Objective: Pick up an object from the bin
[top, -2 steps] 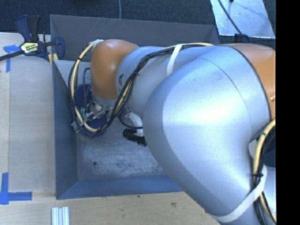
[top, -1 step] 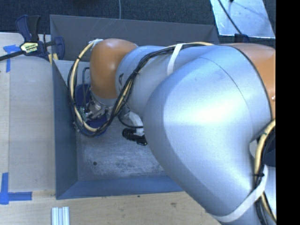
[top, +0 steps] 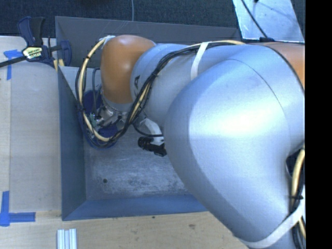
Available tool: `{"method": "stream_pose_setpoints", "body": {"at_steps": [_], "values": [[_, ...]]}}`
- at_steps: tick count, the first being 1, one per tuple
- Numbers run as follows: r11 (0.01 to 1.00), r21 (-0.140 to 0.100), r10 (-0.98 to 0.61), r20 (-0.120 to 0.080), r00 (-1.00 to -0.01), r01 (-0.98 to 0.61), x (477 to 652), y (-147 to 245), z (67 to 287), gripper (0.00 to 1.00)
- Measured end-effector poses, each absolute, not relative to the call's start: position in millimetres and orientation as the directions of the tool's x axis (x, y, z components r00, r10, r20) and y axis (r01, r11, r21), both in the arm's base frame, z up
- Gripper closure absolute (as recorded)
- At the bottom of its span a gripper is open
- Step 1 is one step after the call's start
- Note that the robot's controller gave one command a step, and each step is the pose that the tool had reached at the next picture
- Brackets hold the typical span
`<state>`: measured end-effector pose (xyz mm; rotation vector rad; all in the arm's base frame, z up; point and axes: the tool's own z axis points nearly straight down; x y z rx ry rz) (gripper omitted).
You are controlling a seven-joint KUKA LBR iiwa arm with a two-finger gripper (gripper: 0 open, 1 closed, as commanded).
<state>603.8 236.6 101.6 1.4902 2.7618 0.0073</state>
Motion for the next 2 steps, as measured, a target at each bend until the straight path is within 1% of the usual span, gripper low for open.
{"method": "stream_pose_setpoints", "body": {"at_steps": [1, 2], "values": [[0.552, 0.007, 0.834, -0.002, -0.552, 0.834, 604.9, 236, 117, 1.0], [0.555, 0.009, 0.832, -0.002, -0.556, 0.831, 607.0, 236, 201, 1.0]]}}
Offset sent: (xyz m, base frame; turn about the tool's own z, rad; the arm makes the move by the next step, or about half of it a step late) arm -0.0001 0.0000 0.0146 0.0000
